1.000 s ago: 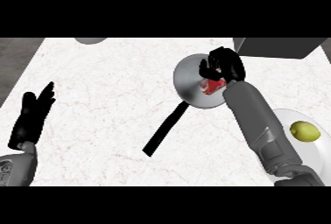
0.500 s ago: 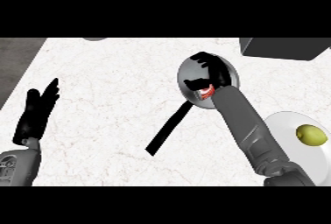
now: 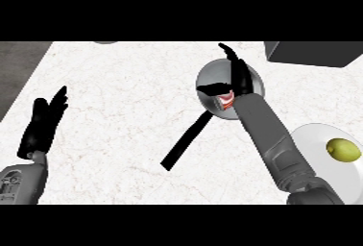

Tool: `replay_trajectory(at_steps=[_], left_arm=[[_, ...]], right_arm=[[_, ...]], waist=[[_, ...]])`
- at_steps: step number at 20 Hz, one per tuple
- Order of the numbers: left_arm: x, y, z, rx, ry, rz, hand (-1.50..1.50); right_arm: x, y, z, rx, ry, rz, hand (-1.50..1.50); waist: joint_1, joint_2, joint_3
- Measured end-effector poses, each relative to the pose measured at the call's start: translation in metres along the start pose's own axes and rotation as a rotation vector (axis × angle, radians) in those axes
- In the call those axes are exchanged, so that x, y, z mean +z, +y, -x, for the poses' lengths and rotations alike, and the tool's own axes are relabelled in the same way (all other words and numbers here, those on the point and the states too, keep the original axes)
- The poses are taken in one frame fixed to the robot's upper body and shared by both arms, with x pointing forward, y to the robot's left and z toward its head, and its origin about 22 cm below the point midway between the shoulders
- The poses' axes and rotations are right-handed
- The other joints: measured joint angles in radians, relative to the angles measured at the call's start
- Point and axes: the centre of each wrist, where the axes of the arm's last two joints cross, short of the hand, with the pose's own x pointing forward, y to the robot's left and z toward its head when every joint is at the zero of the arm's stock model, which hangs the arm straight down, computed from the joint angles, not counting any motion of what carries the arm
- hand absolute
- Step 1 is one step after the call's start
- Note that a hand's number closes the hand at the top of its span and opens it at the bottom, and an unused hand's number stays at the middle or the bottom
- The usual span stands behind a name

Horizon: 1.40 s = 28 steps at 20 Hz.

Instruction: Pick the can from the plate and place it in the pan

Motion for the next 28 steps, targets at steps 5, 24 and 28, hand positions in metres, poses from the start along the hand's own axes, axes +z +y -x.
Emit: replay_trajectory(at_steps=[5,24,28], left_arm=[[0.001,0.004,0.002,0.003,0.012,-0.012,0.0],[0.02,0.023,0.023,0.009,0.073,-0.07,0.0],[0.016,0.024,0.02,0.013,0.076,-0.078,0.0]], right_arm=[[-0.009,-0.017,-0.001,-0.084,-0.011,0.112,-1.5],[0.006,-0.205,0.091,-0.183,0.052,0.259,-1.5],[0.026,-0.247,0.112,-0.184,0.048,0.229,-1.5]], waist=[[-0.017,-0.006,-0.001],[-0.095,-0.04,-0.003],[-0.105,-0.043,-0.004]])
